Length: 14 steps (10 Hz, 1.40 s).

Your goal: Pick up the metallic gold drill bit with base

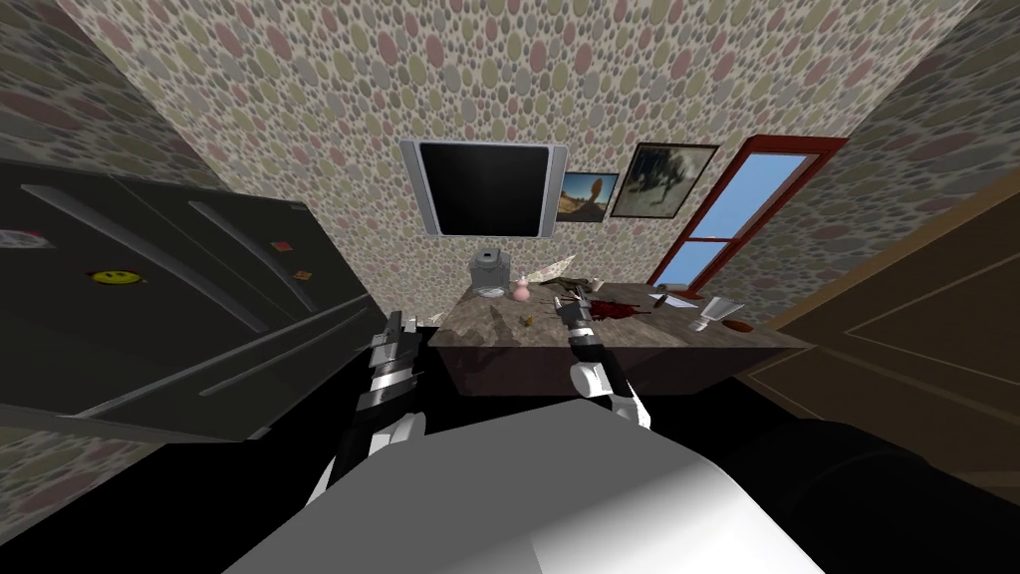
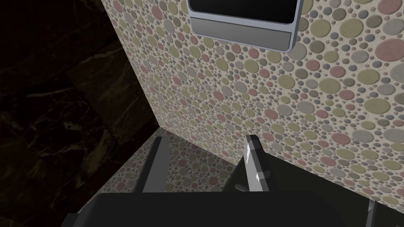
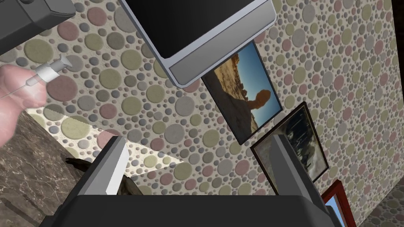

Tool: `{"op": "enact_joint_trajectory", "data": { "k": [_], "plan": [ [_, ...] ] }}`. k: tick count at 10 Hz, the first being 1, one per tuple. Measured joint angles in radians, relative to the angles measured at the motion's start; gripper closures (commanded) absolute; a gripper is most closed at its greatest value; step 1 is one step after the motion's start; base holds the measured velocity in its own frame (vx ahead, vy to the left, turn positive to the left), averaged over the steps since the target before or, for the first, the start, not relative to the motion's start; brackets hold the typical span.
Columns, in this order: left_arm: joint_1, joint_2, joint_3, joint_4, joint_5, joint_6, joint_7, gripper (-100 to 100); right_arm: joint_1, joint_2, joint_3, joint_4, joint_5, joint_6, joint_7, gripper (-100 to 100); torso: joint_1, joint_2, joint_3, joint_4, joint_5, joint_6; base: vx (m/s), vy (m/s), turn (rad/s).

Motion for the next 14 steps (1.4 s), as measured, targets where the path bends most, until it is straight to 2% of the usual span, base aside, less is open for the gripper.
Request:
{"op": "enact_joint_trajectory", "data": {
  "k": [5, 14],
  "plan": [
    [0.000, 0.000, 0.000, 0.000, 0.000, 0.000, 0.000, 0, -0.027, -0.017, 0.006, 0.013, -0.082, 0.086, -0.127, -100, 0.000, 0.000, 0.000, 0.000, 0.000, 0.000, 0.015, -0.014, -0.051],
    [0.000, 0.000, 0.000, 0.000, 0.000, 0.000, 0.000, 0, -0.113, -0.047, 0.009, 0.082, -0.252, 0.269, -0.373, -100, 0.000, 0.000, 0.000, 0.000, 0.000, 0.000, 0.019, -0.011, -0.041]
  ]
}}
